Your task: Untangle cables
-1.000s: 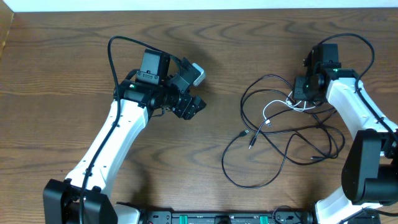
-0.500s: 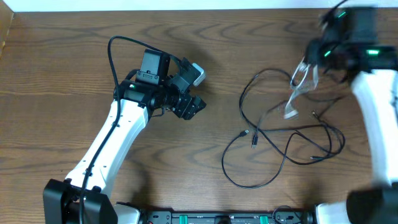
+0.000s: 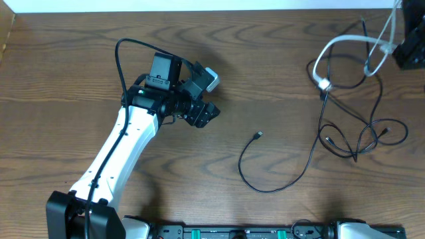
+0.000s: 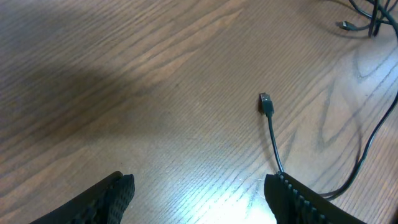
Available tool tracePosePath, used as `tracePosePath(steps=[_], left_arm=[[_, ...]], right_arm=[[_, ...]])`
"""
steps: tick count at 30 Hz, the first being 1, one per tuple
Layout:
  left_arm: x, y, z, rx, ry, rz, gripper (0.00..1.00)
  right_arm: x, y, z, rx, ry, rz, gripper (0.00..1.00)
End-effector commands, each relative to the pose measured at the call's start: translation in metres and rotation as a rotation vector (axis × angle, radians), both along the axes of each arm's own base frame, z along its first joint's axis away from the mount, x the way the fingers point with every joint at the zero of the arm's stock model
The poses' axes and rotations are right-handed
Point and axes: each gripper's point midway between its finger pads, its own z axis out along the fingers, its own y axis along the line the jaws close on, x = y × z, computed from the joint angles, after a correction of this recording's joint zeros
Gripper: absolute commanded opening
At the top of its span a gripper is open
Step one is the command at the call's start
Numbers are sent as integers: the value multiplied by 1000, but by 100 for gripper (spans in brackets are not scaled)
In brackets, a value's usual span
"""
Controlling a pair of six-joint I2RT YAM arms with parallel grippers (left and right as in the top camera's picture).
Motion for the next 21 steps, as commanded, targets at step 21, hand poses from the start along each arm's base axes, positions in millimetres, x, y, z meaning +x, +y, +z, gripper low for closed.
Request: tracePosePath(steps=[21], left_arm=[[-5, 2, -5, 17, 21, -3, 72]], right_arm=[[60, 0, -144, -251, 488, -94, 1]])
